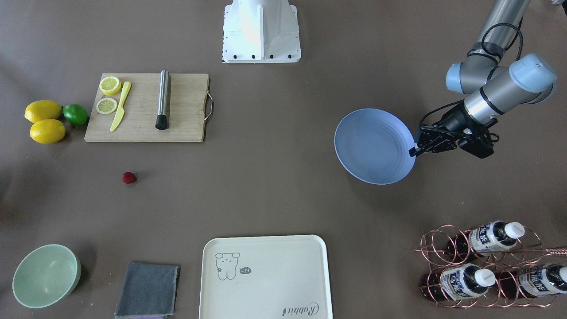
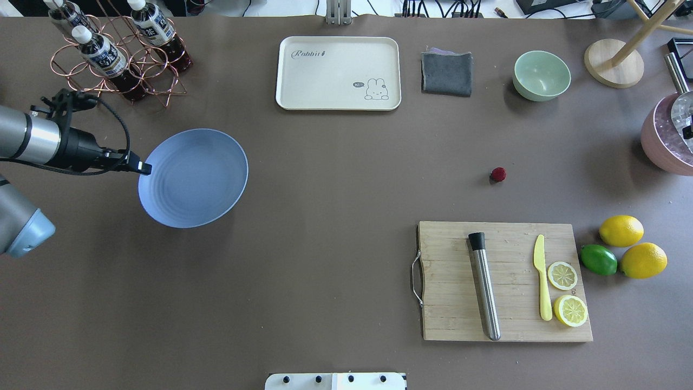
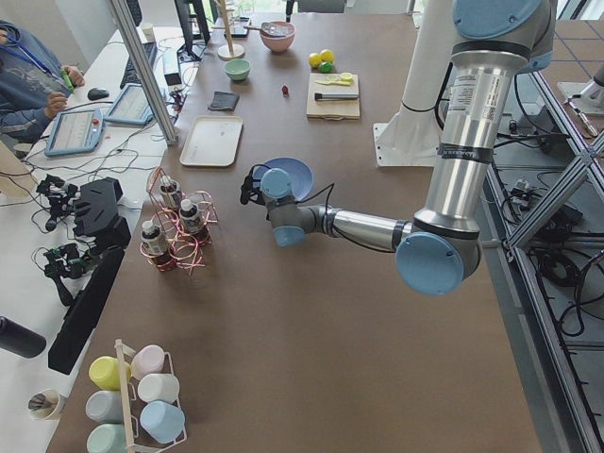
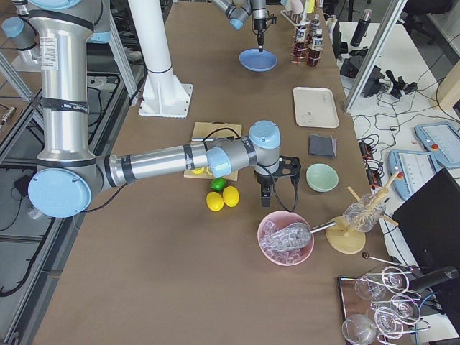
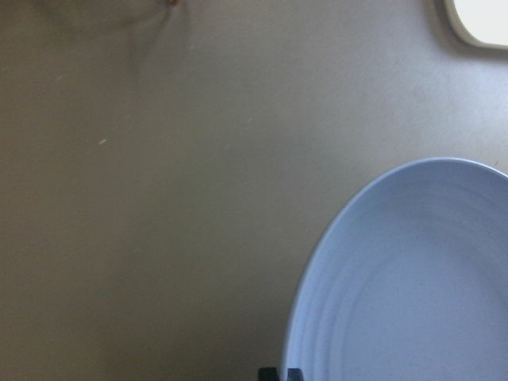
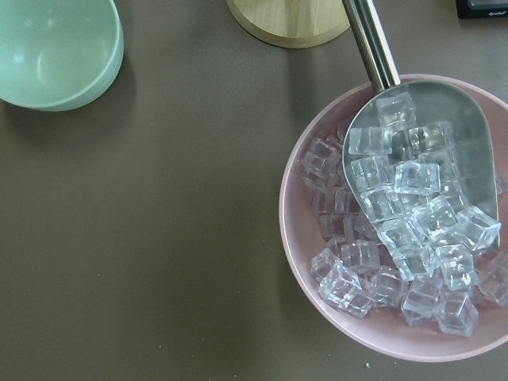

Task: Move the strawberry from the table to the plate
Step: 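Push the blue plate with the left gripper toward the table center, then withdraw the left arm while the right arm moves toward the strawberry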

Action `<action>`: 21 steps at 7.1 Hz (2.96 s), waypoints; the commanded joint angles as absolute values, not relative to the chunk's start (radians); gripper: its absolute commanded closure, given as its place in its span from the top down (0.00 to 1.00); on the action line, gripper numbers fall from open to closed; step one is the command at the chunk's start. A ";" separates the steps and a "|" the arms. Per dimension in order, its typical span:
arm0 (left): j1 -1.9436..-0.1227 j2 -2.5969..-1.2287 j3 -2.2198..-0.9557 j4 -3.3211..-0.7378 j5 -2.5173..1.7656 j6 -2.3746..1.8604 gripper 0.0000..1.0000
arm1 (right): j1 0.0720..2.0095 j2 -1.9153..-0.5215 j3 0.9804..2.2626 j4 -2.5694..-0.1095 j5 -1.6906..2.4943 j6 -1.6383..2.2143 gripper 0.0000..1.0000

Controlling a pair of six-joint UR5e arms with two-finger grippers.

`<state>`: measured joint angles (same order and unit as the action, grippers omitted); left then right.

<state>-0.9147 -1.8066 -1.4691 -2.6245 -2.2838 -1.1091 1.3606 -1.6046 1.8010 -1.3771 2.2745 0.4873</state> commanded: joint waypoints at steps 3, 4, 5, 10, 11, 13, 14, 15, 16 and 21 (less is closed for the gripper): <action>-0.715 -2.156 -1.460 -2.248 -2.061 -1.169 0.00 | 1.361 -1.600 1.789 -1.378 2.276 0.489 1.00; -0.688 -2.186 -1.442 -2.240 -2.010 -1.187 0.00 | 1.361 -1.600 1.784 -1.378 2.276 0.489 1.00; -0.663 -2.207 -1.412 -2.240 -1.967 -1.187 0.00 | 1.361 -1.597 1.783 -1.378 2.276 0.489 1.00; -0.623 -2.210 -1.394 -2.244 -1.933 -1.177 0.01 | 1.359 -1.583 1.766 -1.378 2.278 0.489 1.00; -0.623 -2.212 -1.396 -2.246 -1.933 -1.177 0.61 | 1.359 -1.579 1.760 -1.378 2.276 0.489 1.00; -0.644 -2.209 -1.410 -2.246 -1.936 -1.175 0.98 | 1.347 -1.546 1.750 -1.381 2.278 0.514 1.00; -0.687 -2.194 -1.419 -2.243 -1.954 -1.161 0.98 | 1.326 -1.519 1.746 -1.384 2.276 0.564 1.00; -0.756 -2.142 -1.440 -2.232 -2.032 -1.059 0.98 | 1.303 -1.482 1.729 -1.384 2.275 0.607 1.00; -0.849 -2.090 -1.474 -2.202 -2.111 -0.976 0.98 | 1.277 -1.453 1.718 -1.384 2.273 0.658 1.00; -1.289 -1.860 -1.503 -1.981 -2.321 -0.238 0.99 | 1.054 -1.301 1.720 -1.376 2.146 0.989 1.00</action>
